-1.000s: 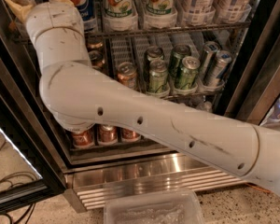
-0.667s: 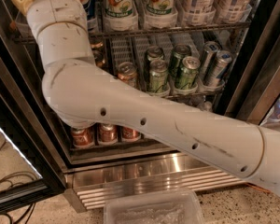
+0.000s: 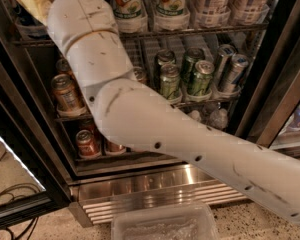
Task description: Pick pepsi can from top shelf of fridge
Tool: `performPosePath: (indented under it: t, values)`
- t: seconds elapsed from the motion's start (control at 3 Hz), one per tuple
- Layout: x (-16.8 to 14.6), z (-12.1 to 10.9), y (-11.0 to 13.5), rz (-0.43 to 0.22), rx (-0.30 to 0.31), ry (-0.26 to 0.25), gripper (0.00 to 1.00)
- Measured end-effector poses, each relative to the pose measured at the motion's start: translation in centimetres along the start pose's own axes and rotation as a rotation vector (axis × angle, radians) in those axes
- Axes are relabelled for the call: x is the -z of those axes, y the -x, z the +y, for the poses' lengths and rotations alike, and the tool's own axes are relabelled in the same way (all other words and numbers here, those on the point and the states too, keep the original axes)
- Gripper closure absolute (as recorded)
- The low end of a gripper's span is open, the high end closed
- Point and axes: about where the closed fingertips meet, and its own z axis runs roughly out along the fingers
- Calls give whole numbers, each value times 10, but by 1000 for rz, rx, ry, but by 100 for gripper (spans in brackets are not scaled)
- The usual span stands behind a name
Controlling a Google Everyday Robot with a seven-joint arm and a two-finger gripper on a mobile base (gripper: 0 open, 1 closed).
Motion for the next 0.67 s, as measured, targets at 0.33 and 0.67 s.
performPosePath:
  t: [0.33,0.67]
  values:
    - [23,2,20,-76,-96,92,100]
    - [56,1,35,-132,-208,217,100]
